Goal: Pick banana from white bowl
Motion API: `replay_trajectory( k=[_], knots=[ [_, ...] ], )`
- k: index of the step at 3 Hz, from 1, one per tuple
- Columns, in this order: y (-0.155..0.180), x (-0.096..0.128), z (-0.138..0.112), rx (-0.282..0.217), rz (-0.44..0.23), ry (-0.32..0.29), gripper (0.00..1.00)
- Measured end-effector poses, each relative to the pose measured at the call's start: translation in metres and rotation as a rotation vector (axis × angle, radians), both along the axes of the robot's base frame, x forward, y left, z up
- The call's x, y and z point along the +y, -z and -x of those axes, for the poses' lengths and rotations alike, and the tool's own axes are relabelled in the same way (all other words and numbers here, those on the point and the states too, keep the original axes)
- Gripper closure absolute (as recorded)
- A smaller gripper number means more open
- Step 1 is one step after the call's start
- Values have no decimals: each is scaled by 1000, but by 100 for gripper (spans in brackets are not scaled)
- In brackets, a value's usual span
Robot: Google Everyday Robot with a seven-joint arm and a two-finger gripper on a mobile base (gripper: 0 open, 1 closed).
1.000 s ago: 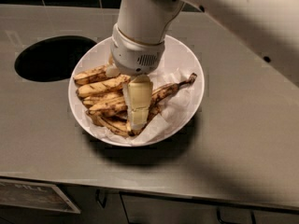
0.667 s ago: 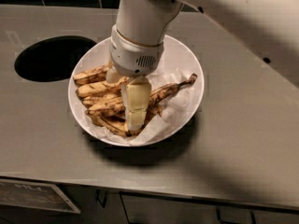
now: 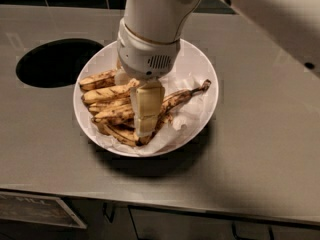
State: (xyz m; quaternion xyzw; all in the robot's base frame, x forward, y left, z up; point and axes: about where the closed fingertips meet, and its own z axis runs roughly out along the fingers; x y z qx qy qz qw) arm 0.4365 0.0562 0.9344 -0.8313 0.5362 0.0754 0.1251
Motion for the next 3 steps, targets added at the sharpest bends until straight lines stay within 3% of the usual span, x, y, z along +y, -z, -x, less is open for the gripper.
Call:
replay_trajectory(
  k=[1,3],
  knots=[
    [-15,-3,8,-19,-2,2,20],
    [-12,9,-2,10,-7,-35,23]
  ],
)
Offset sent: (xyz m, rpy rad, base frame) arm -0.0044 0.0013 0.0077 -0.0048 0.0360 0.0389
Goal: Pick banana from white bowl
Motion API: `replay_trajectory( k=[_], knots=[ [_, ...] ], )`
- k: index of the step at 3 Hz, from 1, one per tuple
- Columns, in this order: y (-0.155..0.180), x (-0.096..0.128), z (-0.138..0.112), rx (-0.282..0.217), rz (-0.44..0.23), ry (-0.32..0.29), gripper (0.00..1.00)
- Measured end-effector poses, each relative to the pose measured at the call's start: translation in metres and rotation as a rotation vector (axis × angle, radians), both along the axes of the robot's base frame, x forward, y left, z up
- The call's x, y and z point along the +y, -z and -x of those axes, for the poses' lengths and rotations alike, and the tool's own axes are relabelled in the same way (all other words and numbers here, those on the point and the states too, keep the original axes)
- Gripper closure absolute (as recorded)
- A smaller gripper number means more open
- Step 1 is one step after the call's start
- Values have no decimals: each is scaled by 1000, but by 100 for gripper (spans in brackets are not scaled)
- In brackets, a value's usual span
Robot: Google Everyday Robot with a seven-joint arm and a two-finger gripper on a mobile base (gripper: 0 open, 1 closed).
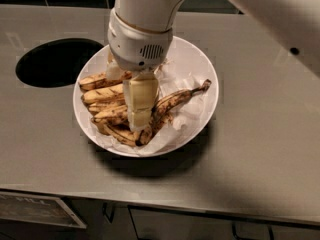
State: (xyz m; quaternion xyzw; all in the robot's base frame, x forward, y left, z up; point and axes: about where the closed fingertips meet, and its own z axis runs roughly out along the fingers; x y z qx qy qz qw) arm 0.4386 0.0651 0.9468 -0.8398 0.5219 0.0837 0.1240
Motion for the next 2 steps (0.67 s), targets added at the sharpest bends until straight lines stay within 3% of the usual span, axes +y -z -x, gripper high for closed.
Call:
replay_trajectory(
  k=[1,2],
  knots=[
    [5,7,-8,21,8,-8,34],
    [11,9,-12,38,7,-7,34]
  ],
)
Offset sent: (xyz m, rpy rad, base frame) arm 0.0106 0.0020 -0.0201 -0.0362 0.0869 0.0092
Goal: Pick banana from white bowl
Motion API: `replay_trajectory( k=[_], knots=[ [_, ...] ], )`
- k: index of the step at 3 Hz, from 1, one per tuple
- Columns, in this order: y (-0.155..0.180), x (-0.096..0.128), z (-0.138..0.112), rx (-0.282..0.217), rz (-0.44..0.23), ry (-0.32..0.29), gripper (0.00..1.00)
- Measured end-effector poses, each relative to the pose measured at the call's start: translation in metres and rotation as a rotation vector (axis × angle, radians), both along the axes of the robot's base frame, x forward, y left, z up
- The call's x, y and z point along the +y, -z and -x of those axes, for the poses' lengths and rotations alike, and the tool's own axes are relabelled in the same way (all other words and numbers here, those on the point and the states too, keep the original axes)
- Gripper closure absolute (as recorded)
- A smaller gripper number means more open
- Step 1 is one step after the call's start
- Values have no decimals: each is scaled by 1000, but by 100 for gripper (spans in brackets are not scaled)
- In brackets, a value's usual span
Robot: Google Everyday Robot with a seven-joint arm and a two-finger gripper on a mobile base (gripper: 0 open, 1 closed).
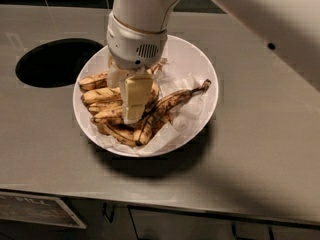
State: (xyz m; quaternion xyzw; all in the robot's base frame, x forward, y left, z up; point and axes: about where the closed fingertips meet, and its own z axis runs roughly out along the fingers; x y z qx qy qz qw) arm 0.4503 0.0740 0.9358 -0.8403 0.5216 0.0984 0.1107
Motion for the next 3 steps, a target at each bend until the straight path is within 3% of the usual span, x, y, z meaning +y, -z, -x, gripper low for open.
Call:
replay_trajectory(
  k=[3],
  knots=[
    [13,-2,1,25,-8,10,37]
  ],
)
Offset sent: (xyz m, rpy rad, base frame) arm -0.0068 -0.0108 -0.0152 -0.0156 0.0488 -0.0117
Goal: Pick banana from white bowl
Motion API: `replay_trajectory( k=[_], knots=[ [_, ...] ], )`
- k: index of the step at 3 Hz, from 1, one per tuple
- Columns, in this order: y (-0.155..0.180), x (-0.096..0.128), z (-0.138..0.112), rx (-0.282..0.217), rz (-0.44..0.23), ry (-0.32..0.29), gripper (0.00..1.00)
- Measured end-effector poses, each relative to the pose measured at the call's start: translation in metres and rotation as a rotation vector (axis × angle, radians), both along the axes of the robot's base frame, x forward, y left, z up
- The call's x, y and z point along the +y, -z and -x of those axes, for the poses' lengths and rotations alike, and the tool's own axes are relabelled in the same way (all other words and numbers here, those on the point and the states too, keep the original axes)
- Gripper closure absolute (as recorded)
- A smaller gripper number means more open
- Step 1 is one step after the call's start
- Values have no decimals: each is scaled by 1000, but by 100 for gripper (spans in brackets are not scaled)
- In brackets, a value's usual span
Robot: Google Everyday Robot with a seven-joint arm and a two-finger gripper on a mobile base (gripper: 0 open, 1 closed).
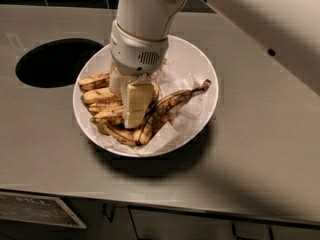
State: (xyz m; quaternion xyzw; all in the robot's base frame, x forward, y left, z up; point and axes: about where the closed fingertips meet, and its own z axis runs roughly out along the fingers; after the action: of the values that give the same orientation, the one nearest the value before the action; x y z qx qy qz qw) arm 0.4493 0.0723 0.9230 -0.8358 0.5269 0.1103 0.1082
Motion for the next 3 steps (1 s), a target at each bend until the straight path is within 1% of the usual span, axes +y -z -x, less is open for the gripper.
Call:
replay_trajectory(
  k=[1,3],
  knots=[
    [2,-1,1,5,0,1,43],
    [8,-3,3,17,-2,2,42]
  ],
)
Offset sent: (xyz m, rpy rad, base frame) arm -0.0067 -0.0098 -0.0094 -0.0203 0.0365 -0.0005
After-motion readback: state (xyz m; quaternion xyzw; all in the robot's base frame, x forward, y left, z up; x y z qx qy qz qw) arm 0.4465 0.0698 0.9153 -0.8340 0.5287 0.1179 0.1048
